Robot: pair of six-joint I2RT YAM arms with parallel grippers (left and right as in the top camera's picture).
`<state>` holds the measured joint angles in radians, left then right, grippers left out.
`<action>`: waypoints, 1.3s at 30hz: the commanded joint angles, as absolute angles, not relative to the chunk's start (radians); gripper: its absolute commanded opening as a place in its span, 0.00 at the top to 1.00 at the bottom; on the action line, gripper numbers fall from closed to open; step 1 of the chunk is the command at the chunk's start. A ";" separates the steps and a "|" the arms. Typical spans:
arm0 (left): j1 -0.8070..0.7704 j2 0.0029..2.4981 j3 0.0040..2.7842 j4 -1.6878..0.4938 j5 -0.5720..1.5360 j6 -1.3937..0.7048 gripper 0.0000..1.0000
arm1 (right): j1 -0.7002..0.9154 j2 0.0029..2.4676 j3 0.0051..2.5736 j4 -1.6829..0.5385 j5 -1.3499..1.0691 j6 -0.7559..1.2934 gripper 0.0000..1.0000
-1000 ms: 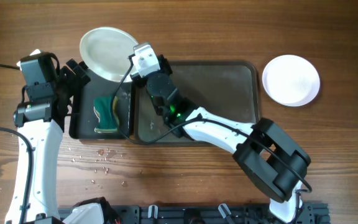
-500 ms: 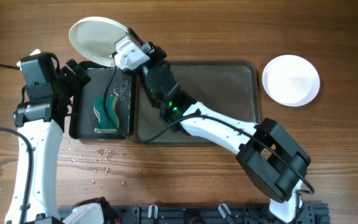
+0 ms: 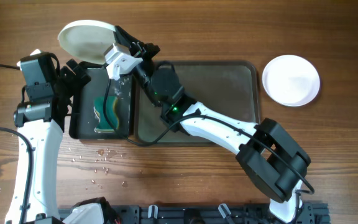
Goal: Clean dirty plates on tray and stack at the side
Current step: 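Swing the held plate right toward the plate stack with the right gripper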
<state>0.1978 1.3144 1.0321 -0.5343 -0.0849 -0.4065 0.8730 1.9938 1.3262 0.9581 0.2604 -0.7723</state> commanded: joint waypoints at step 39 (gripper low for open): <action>0.201 1.297 1.042 -0.533 -0.083 -0.421 0.00 | 0.847 2.007 1.356 0.735 0.179 -0.528 0.96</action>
